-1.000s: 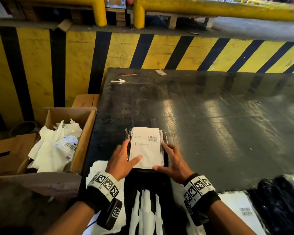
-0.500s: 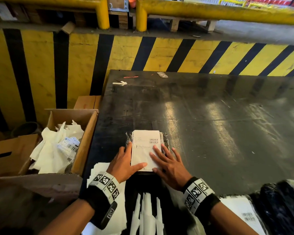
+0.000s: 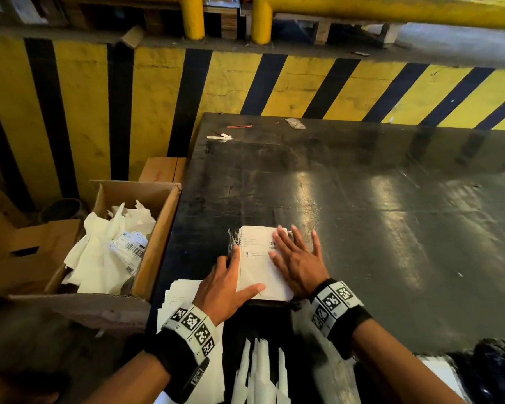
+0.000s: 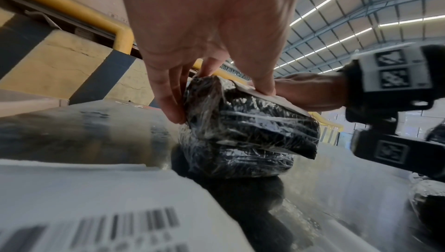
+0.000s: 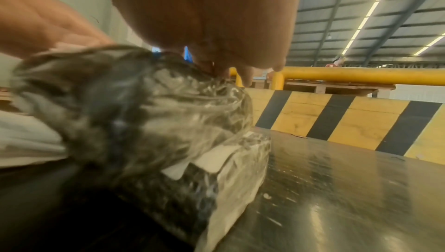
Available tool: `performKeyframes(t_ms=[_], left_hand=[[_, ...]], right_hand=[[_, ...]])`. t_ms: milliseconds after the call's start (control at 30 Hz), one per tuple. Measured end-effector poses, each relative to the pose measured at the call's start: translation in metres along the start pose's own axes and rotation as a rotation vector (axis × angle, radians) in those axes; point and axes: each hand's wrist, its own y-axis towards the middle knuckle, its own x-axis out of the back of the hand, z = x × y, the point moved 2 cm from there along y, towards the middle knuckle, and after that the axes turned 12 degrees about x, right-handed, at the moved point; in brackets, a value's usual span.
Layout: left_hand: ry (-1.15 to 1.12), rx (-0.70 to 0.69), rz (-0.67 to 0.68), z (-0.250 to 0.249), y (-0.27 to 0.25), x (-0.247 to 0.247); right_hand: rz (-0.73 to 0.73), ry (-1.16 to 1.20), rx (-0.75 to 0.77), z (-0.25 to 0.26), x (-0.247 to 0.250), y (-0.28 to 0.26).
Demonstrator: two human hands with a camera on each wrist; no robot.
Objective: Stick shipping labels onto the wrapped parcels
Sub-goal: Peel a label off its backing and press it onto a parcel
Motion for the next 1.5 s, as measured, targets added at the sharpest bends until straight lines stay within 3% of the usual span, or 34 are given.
performKeyframes(t_ms=[167, 233, 400, 467, 533, 833, 967, 1100, 1267, 1500], left_hand=[[-0.004, 0.02, 0.02, -0.001, 0.002, 0.001], [-0.006, 0.025, 0.024, -0.001, 0.002, 0.001], [-0.007, 0.0, 0.0, -0.001, 0.002, 0.001], [0.003, -0.006, -0.006, 0.001, 0.003, 0.0], [0.008, -0.004, -0.01, 0.001, 0.002, -0.001], [0.037, 0.021, 0.0, -0.005, 0.002, 0.005], [-0.006, 0.035, 0.017, -0.006, 0.0, 0.004], [0.005, 0.04, 0.015, -0.006, -0.001, 0.003], [0.042, 0.04, 0.01, -0.008, -0.002, 0.004], [0.033, 0.043, 0.012, -0.008, -0.002, 0.005]], right_hand=[[0.113, 0.136, -0.184, -0.009, 0.012, 0.034], [0.143, 0.086, -0.135, -0.007, 0.017, 0.028], [0.101, -0.128, 0.192, 0.025, 0.023, 0.0], [0.1, -0.103, 0.217, 0.027, 0.02, 0.007], [0.198, -0.011, 0.184, 0.022, 0.021, 0.022], [0.362, -0.035, 0.245, 0.023, 0.036, 0.073], [0.338, -0.082, 0.241, 0.022, 0.036, 0.054], [0.254, -0.065, 0.276, 0.016, 0.028, -0.003], [0.192, 0.003, 0.213, -0.01, 0.016, -0.059], [0.137, -0.129, 0.143, 0.036, -0.006, -0.073]])
